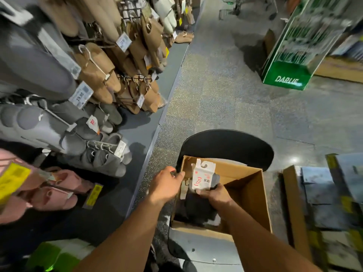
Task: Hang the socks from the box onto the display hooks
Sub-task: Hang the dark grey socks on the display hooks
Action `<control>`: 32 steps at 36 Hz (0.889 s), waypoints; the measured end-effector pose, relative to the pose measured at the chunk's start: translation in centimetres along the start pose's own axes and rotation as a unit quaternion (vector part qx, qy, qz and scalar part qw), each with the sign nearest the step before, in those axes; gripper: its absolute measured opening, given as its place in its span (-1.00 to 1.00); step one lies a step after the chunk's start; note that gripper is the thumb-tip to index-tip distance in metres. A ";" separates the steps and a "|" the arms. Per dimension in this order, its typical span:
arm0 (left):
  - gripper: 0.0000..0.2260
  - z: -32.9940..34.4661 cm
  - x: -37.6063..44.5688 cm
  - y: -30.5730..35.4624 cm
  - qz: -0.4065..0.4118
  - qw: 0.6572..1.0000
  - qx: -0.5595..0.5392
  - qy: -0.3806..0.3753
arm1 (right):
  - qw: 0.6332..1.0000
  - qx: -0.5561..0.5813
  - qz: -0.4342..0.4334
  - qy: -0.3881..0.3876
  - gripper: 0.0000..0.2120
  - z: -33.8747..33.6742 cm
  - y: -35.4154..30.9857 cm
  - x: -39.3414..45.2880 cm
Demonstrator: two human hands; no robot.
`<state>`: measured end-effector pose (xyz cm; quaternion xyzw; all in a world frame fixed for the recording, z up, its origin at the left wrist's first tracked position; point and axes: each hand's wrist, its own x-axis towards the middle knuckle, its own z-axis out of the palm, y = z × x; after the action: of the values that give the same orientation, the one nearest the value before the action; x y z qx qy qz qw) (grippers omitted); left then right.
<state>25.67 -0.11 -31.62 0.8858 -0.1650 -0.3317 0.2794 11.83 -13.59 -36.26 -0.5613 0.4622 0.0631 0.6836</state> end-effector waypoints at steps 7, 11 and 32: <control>-0.44 -3.5 -7.0 7.6 0.032 0.964 -0.258 -0.059 | 0.983 -0.043 -0.142 -0.109 -0.64 -1.4 -12.5 -9.7; -0.57 -5.5 -11.1 9.7 0.025 0.906 -0.420 0.043 | 0.967 0.001 -0.201 -0.156 -0.49 1.0 -16.9 -13.6; -0.54 -18.3 -45.0 -6.0 0.009 0.723 -0.420 0.549 | 0.769 -0.305 -0.458 -0.324 -0.37 29.3 -11.1 -39.2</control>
<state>6.11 33.17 -1.53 0.7031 0.1656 0.1794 0.6679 12.80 23.55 -2.54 -0.8318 -0.1423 0.0579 0.5334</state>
